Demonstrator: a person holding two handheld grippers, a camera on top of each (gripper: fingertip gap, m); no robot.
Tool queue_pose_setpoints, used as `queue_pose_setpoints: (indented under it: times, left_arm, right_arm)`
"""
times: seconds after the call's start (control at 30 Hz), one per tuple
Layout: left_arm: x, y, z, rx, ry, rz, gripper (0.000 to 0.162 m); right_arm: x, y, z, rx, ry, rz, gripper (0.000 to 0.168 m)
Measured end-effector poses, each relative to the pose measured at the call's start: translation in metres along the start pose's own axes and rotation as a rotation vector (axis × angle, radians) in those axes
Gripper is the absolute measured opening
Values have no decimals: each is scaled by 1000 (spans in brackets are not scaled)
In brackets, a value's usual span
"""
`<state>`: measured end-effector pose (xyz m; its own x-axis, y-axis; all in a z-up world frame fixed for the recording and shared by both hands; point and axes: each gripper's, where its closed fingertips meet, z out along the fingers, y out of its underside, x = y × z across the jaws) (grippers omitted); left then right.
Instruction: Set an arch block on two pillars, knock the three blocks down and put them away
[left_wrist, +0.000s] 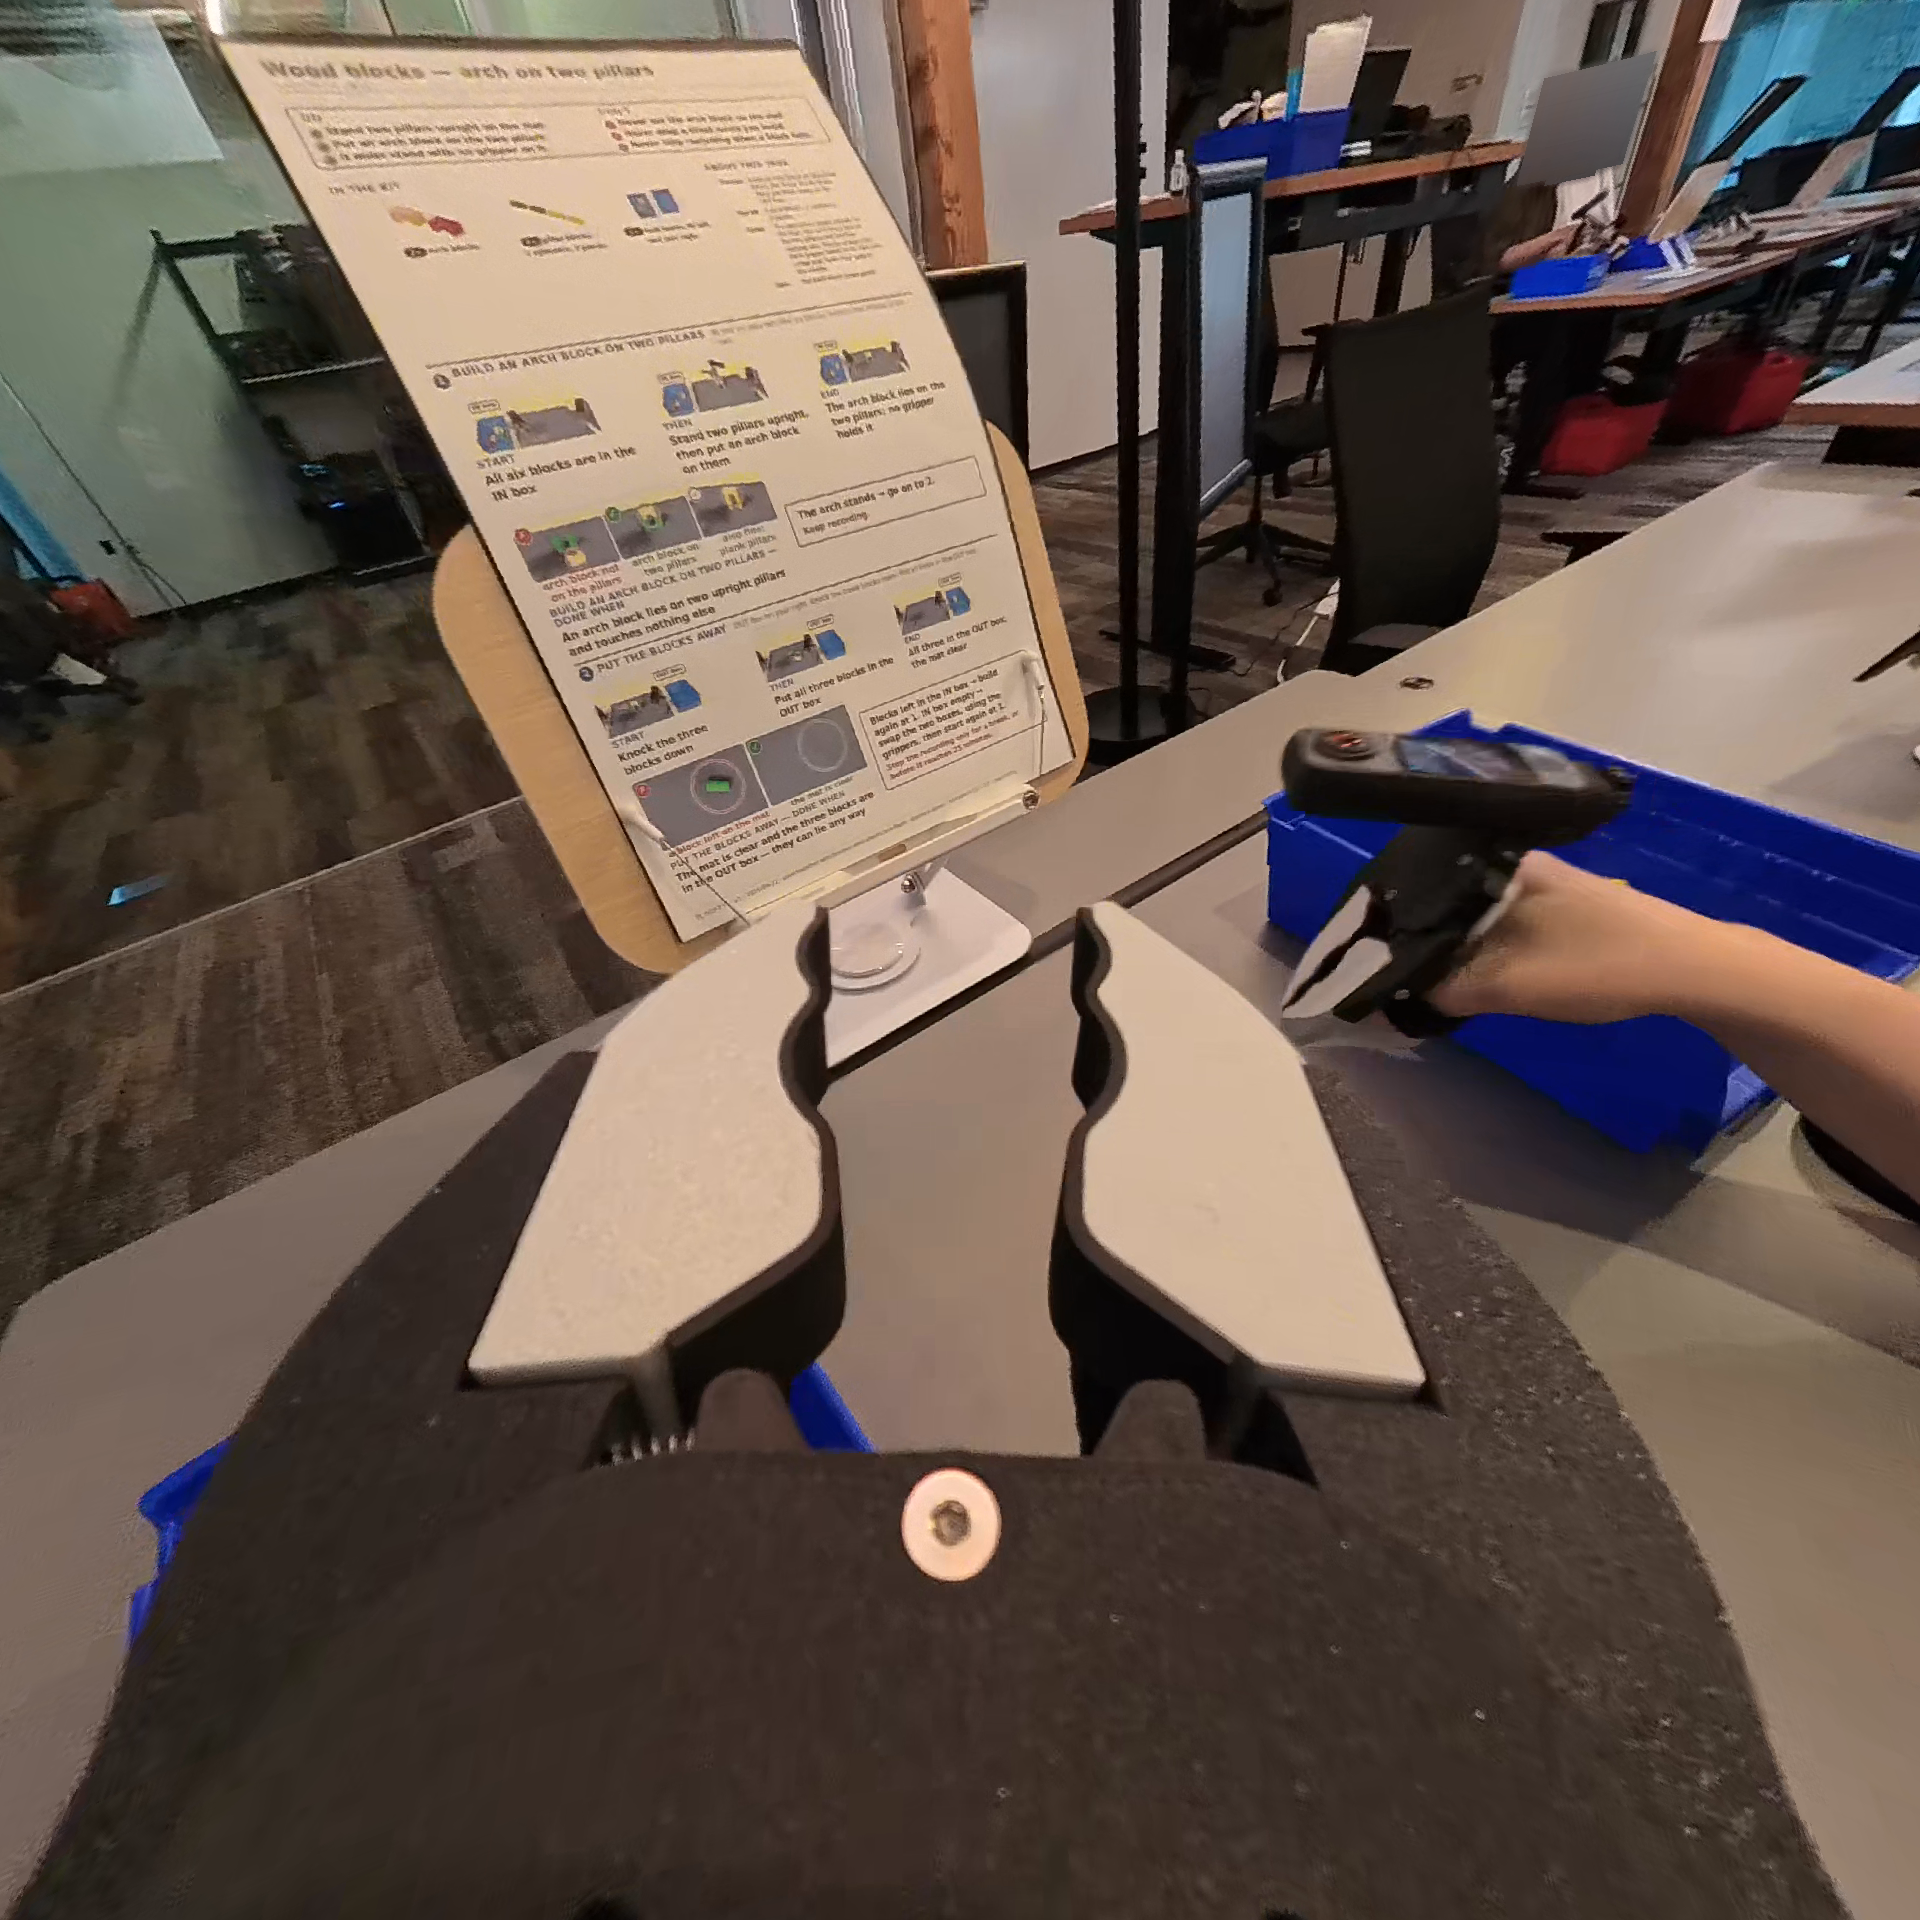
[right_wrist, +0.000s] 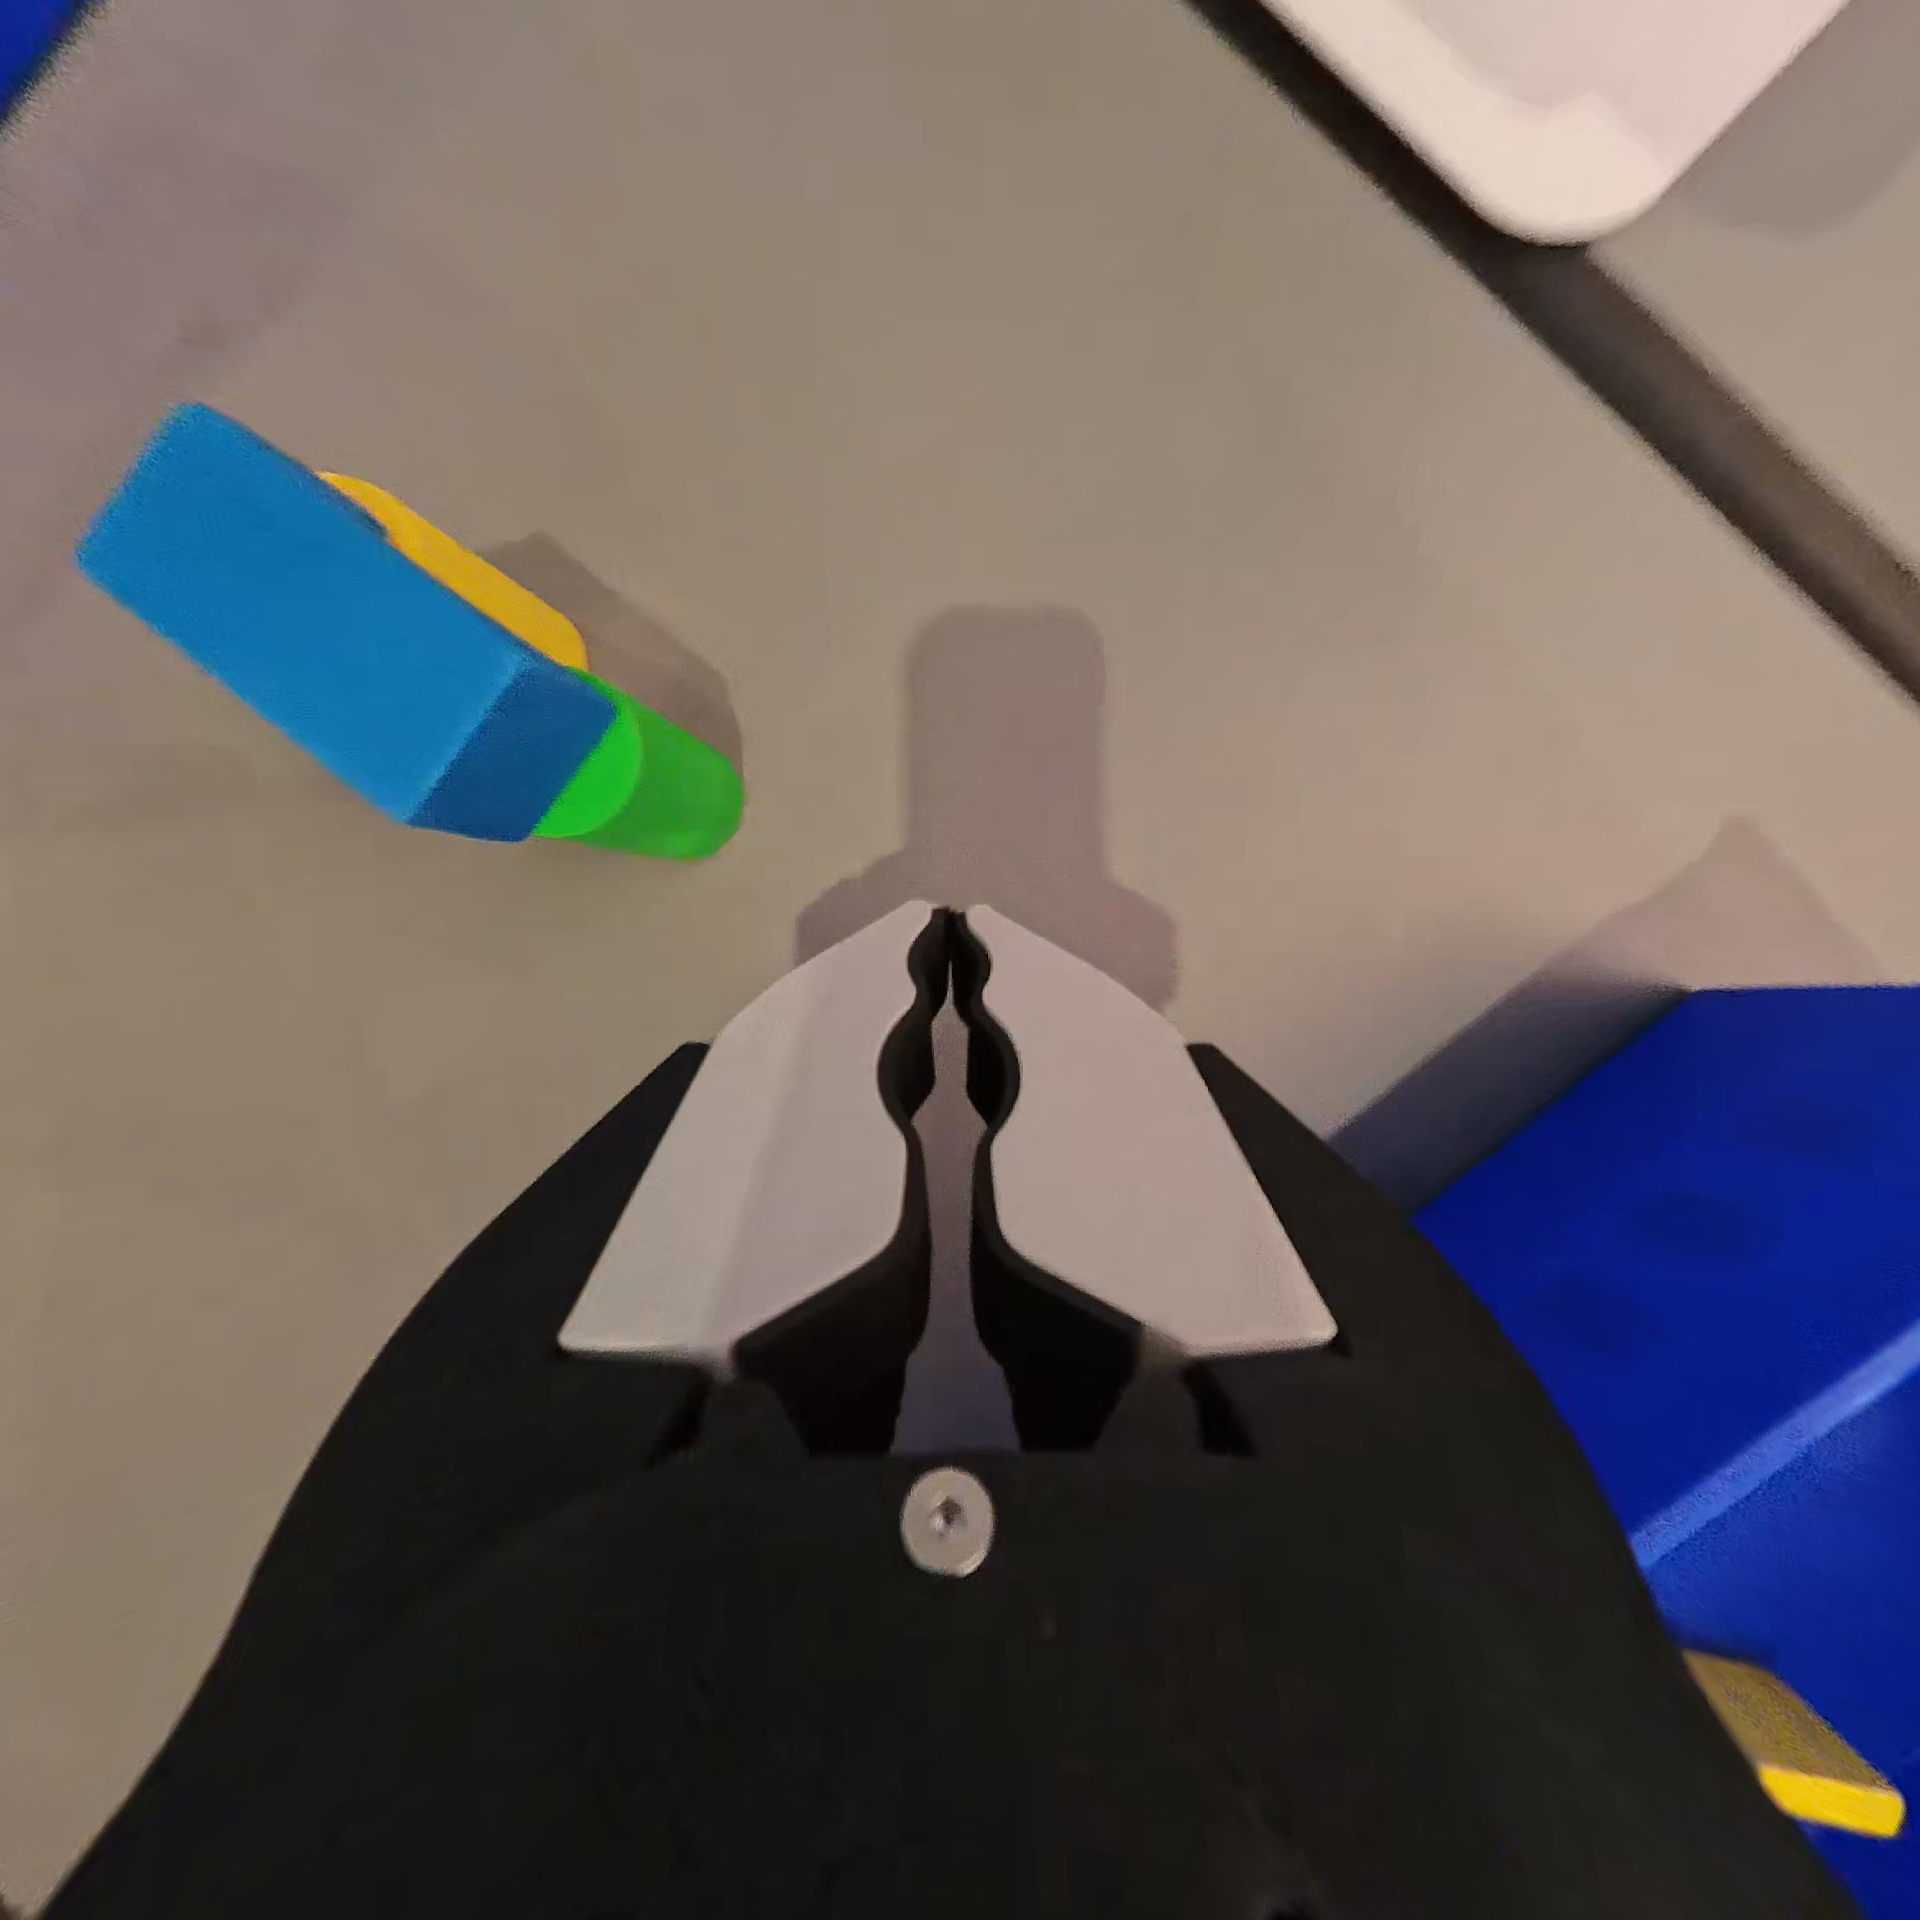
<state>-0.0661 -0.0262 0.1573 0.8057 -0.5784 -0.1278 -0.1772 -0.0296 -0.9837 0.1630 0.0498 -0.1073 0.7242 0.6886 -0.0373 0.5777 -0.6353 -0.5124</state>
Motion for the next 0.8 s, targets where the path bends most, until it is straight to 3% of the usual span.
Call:
queue_pose_setpoints:
  times: [0.3,0.8]
  left_arm:
    - [-6,1,-23,-26,42,-26,45]
    - [-21,-2,-39,8,75,-91,48]
  right_arm:
    - [29,15,1,-202,113,91,1]
    - [38,21,8,-262,110,121,1]
